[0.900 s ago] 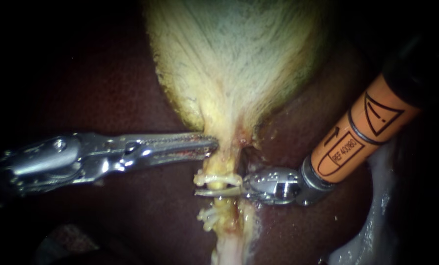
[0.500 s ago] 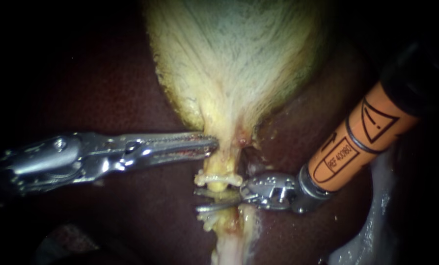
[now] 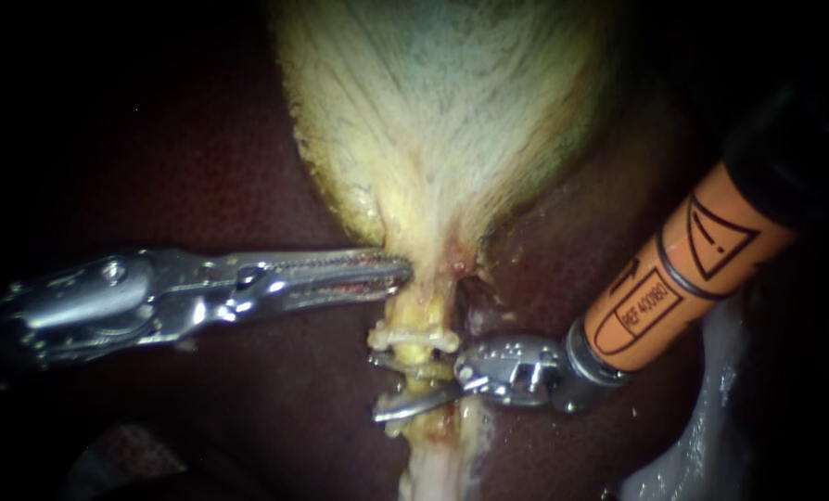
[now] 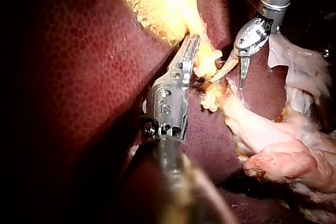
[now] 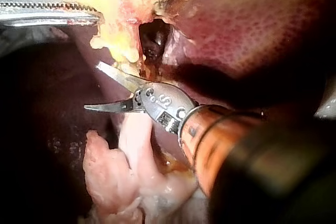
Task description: Go back from the cut left tube
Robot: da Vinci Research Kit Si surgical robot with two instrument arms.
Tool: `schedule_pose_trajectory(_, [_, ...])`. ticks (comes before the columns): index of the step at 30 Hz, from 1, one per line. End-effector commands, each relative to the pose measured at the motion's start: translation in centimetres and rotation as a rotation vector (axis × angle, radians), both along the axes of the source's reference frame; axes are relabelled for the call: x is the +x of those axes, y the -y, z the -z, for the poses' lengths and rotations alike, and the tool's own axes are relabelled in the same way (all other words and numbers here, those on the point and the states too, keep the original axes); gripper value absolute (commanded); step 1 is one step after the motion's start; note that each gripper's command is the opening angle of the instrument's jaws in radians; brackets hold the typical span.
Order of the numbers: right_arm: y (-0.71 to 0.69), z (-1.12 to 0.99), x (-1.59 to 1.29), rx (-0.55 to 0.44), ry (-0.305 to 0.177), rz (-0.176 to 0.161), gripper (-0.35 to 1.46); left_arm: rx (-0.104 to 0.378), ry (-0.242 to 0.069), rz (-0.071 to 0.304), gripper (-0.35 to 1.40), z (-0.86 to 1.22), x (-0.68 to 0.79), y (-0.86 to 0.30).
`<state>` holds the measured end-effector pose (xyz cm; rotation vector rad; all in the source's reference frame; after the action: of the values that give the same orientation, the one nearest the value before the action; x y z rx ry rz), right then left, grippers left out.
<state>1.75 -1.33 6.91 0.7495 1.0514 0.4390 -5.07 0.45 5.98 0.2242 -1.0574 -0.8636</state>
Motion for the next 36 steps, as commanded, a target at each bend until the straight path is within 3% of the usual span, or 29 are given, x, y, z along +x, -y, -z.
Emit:
schedule_pose_trajectory(1, [-0.04, 0.05, -0.06, 0.002, -0.003, 0.002, 1.03, 0.000, 0.000, 0.000, 0.04, 0.00, 0.00, 0.00])
schedule_pose_trajectory(5, [-0.22, 0.23, -0.37, 0.019, -0.016, 0.001, 0.94, 0.000, 0.000, 0.000, 0.04, -0.01, 0.00, -0.01])
schedule_pose_trajectory(9, [-0.46, 0.37, -0.68, 0.003, -0.016, -0.037, 0.96, 0.000, 0.000, 0.000, 0.04, -0.02, 0.01, -0.01])
schedule_pose_trajectory(13, [-0.75, 0.51, -0.93, -0.140, -0.044, -0.057, 1.13, 0.000, 0.001, -0.001, 0.04, -0.03, 0.01, -0.01])
schedule_pose_trajectory(19, [-1.06, 0.61, -1.18, -0.327, -0.029, -0.081, 1.35, 0.000, 0.001, -0.001, 0.04, -0.03, 0.01, -0.01])
schedule_pose_trajectory(25, [-1.18, 0.63, -1.32, -0.418, -0.020, -0.096, 1.40, 0.000, 0.000, 0.000, 0.04, -0.03, 0.01, -0.01])
schedule_pose_trajectory(36, [-1.16, 0.59, -1.27, -0.429, -0.026, -0.088, 1.40, -0.007, 0.000, -0.003, 0.04, -0.17, -0.10, 0.07])
